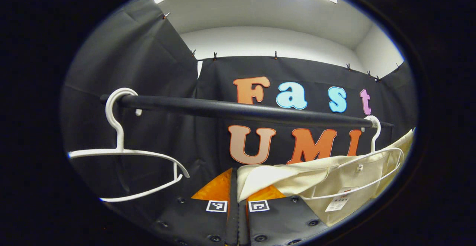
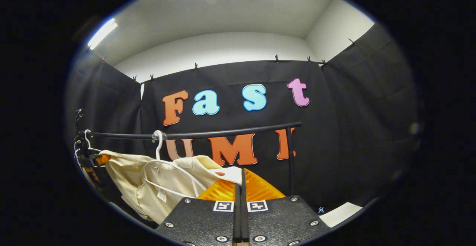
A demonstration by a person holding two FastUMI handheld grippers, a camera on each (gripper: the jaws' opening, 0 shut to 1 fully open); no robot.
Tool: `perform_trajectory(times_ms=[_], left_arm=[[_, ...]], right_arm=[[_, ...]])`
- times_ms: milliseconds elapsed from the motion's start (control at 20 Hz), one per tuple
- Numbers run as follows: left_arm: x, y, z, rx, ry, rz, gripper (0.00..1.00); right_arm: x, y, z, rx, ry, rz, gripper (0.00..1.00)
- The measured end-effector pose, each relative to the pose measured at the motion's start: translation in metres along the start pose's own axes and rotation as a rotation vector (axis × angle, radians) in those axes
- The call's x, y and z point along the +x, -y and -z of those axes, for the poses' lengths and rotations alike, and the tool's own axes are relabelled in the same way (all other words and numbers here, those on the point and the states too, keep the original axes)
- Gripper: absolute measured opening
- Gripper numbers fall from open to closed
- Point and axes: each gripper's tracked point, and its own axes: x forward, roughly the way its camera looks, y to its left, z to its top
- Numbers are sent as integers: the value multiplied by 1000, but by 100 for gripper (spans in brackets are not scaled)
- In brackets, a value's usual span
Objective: Grasp the clothes on the hanger with both hands and then place them into the laundry hamper below.
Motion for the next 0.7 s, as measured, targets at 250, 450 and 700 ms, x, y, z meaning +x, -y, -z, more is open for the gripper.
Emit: perform_trajectory(times_ms=[250, 450, 700], left_arm=[[10, -9, 7, 9, -7, -3, 7], [18, -14, 27, 27, -43, -14, 7], [17, -16, 57, 30, -101, -19, 7]], right_arm=[[17, 13, 19, 2, -41, 22, 0], [19, 16, 50, 1, -96, 29, 0], [21, 18, 87, 30, -161, 26, 0]])
